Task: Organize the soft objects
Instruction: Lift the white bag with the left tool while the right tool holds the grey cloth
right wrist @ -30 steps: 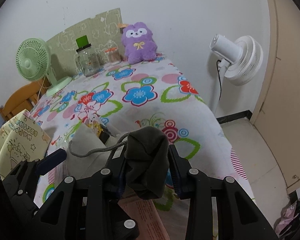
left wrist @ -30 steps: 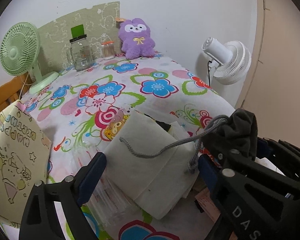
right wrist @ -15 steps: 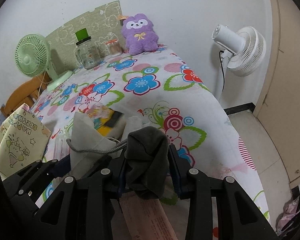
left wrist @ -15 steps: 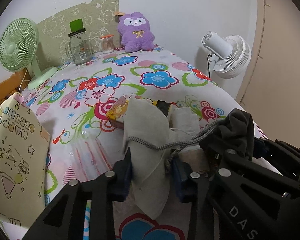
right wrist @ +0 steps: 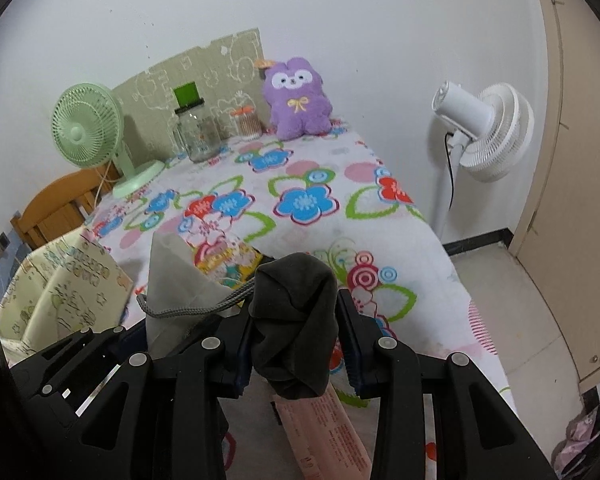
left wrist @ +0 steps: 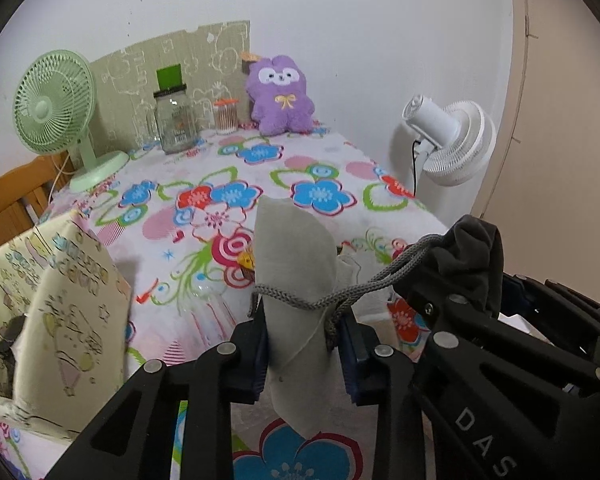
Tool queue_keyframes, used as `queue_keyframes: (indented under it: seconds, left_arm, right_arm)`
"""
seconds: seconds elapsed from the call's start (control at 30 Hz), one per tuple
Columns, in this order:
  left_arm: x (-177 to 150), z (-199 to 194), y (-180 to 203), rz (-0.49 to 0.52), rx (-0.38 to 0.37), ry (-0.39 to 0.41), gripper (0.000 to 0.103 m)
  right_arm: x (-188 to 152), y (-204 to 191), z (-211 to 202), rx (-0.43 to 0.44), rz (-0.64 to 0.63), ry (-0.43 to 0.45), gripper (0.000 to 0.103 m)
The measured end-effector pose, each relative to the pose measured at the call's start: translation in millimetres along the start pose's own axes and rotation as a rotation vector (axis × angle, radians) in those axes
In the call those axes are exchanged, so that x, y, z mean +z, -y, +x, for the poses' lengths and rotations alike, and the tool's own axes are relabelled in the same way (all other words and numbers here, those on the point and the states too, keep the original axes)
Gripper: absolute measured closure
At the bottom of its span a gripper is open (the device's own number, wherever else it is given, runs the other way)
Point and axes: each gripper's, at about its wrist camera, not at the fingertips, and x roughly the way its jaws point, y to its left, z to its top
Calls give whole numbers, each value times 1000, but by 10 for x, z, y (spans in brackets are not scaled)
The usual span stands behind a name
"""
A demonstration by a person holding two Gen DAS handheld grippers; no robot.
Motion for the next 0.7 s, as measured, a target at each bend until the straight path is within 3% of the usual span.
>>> queue_keyframes:
  seconds: [0.7]
  left_arm:
    - [303,-615,-77,5,7,112,74]
  right_arm:
    - [340,-239,-567,9,-37,108,63]
